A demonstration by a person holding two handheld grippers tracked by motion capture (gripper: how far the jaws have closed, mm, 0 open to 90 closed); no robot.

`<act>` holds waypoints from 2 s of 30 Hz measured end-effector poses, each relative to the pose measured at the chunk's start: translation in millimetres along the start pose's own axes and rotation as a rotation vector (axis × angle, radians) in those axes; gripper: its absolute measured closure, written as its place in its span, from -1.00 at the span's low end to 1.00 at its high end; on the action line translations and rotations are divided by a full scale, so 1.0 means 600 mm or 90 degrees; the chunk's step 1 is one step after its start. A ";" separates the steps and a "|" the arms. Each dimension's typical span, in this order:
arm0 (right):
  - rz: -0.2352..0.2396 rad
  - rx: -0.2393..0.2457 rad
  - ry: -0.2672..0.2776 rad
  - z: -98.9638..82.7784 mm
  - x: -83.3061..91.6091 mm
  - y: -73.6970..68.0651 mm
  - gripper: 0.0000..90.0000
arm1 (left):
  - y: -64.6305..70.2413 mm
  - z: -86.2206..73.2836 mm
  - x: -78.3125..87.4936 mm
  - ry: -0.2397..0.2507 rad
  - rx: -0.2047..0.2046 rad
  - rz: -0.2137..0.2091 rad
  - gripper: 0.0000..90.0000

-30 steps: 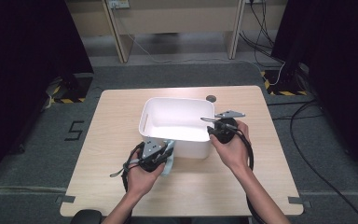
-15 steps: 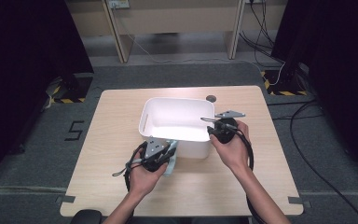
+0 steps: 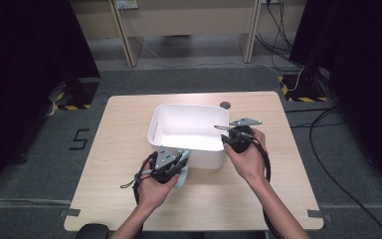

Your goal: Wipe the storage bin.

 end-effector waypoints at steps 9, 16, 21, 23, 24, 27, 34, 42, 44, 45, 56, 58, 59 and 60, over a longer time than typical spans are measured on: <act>-0.001 0.002 -0.001 0.000 0.000 0.000 0.54 | 0.003 -0.006 -0.005 -0.001 -0.006 -0.004 0.76; 0.000 0.001 0.000 0.000 0.000 0.000 0.54 | 0.005 -0.010 -0.008 -0.005 -0.009 -0.007 0.76; 0.000 0.001 0.000 0.000 0.000 0.000 0.53 | 0.007 -0.018 -0.013 -0.011 -0.009 -0.008 0.76; 0.000 0.002 0.000 0.000 0.000 0.000 0.53 | 0.008 -0.020 -0.014 -0.013 -0.007 -0.010 0.75; 0.000 0.002 0.000 0.000 0.000 0.000 0.53 | 0.008 -0.021 -0.015 -0.014 -0.006 -0.010 0.75; -0.001 0.003 0.000 0.000 0.000 0.000 0.53 | 0.009 -0.024 -0.017 -0.016 -0.006 -0.010 0.75; 0.001 0.002 0.000 0.000 0.000 0.000 0.53 | 0.011 -0.033 -0.022 -0.023 -0.005 -0.013 0.75; 0.000 0.003 0.000 0.000 0.000 0.000 0.53 | 0.012 -0.042 -0.028 -0.032 -0.004 -0.017 0.75; -0.001 0.002 -0.001 0.000 0.000 0.000 0.53 | 0.012 -0.043 -0.029 -0.033 -0.004 -0.017 0.75; -0.001 0.002 0.000 0.000 0.000 0.000 0.53 | 0.012 -0.044 -0.029 -0.033 -0.004 -0.017 0.75; 0.001 0.001 0.001 0.000 0.000 0.000 0.53 | 0.015 -0.058 -0.039 -0.049 -0.004 -0.020 0.75; 0.002 0.000 0.000 0.000 0.000 0.000 0.53 | 0.016 -0.062 -0.041 -0.053 -0.004 -0.022 0.75; 0.002 0.001 0.000 0.000 0.000 0.000 0.53 | 0.016 -0.064 -0.042 -0.056 -0.004 -0.022 0.75; 0.002 0.001 0.000 0.000 0.000 0.000 0.53 | 0.016 -0.065 -0.042 -0.057 -0.004 -0.022 0.75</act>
Point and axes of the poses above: each handheld gripper's, and its own axes: x roughly backward along the jaws, z roughly out of its top, y roughly to its right, the point moved 7 cm from there along -x, roughly forward along the jaws, and after that the axes turned 13 degrees about -x, right-handed, at the moved point
